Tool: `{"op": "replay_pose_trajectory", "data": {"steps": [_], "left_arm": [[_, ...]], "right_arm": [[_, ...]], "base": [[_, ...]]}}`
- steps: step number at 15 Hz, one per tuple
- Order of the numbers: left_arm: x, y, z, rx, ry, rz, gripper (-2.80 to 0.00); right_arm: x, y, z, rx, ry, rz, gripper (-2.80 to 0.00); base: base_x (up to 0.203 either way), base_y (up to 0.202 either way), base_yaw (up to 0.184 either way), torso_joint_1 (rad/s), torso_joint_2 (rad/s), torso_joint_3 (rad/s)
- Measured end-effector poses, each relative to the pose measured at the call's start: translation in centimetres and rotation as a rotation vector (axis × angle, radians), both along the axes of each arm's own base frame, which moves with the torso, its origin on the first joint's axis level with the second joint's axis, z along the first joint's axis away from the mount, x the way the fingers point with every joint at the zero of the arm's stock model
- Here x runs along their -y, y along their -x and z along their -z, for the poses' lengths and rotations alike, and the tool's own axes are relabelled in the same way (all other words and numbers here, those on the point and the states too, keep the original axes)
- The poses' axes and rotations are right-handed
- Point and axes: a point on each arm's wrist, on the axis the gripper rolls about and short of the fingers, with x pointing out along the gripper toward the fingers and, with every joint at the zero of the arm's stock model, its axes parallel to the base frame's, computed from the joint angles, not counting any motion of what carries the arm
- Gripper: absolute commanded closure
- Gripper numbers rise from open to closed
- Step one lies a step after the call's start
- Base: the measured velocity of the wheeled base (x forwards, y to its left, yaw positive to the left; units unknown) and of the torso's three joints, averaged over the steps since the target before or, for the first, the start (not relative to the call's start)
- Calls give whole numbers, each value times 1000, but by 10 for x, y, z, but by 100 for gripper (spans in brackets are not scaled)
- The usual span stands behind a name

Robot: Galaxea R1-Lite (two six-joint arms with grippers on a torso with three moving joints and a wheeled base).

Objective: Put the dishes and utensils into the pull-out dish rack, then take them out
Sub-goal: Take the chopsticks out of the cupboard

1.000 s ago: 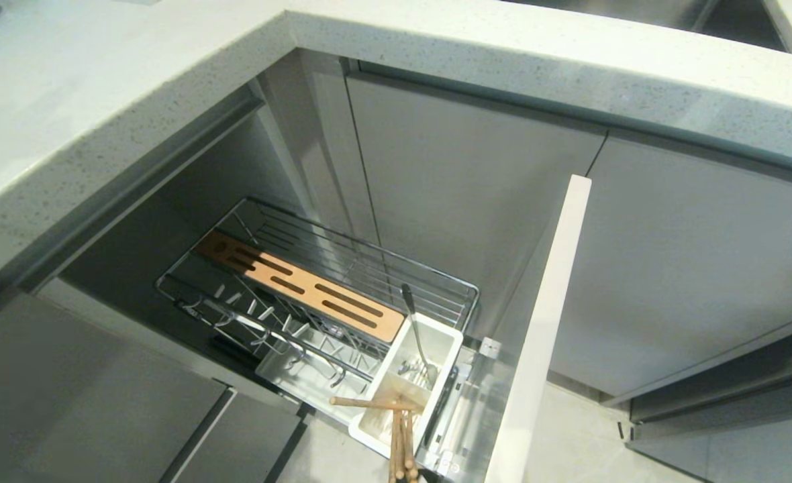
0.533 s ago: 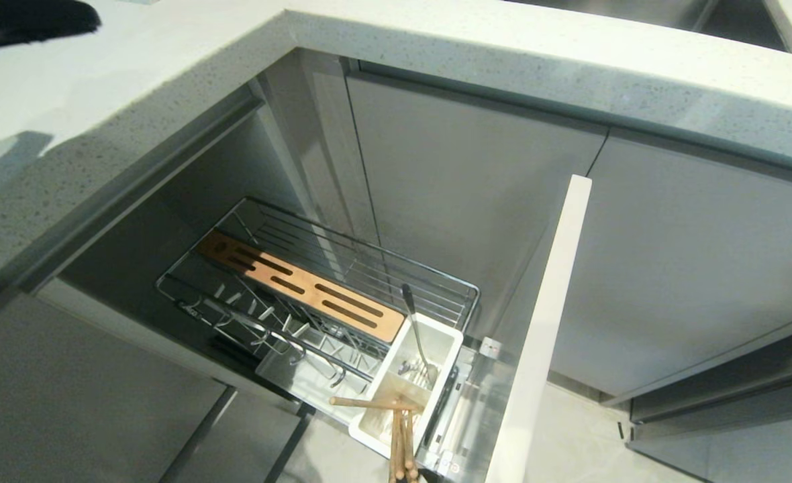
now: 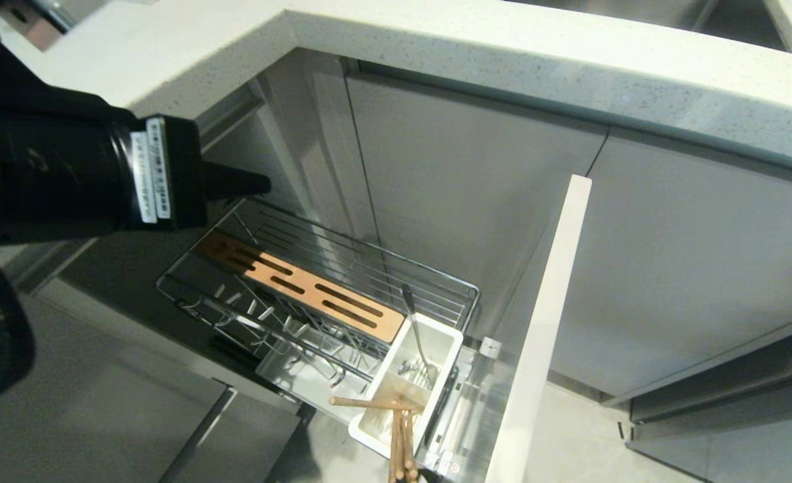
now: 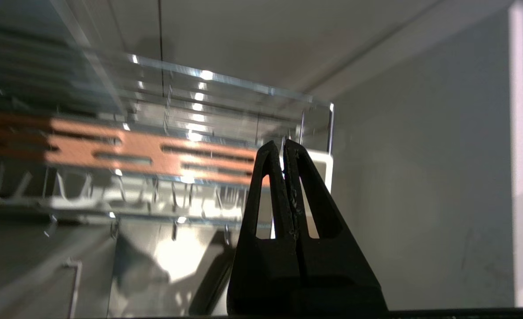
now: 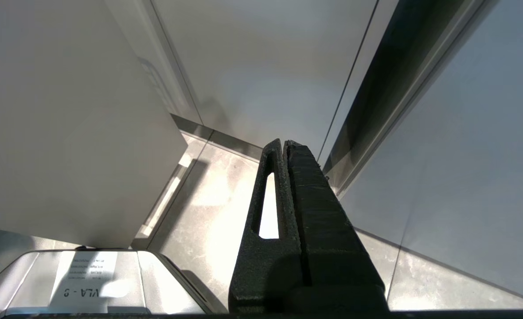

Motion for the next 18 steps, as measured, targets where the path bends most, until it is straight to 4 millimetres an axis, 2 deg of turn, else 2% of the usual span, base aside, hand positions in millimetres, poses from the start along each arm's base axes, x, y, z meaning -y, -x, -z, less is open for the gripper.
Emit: {"op": "replay_pose_trajectory", "data": {"steps": [8, 12, 16, 17, 18], "left_arm": [[40, 2, 56, -290, -254, 36, 0], [59, -1, 69, -413, -339, 8, 0], [67, -5, 84, -541, -512, -27, 0], [66, -6, 86, -574, -558, -40, -280], [67, -8, 87, -594, -580, -48, -280]], "right_arm": [[0, 0, 0, 0, 0, 1, 0], [0, 0, 0, 0, 0, 1, 0], [0, 0, 0, 0, 0, 1, 0], [0, 0, 0, 0, 0, 1, 0], [0, 0, 0, 0, 0, 1, 0]], "base": [[0, 0, 0, 0, 0, 0], [0, 0, 0, 0, 0, 0], [0, 0, 0, 0, 0, 0], [0, 0, 0, 0, 0, 0], [0, 0, 0, 0, 0, 0]]}}
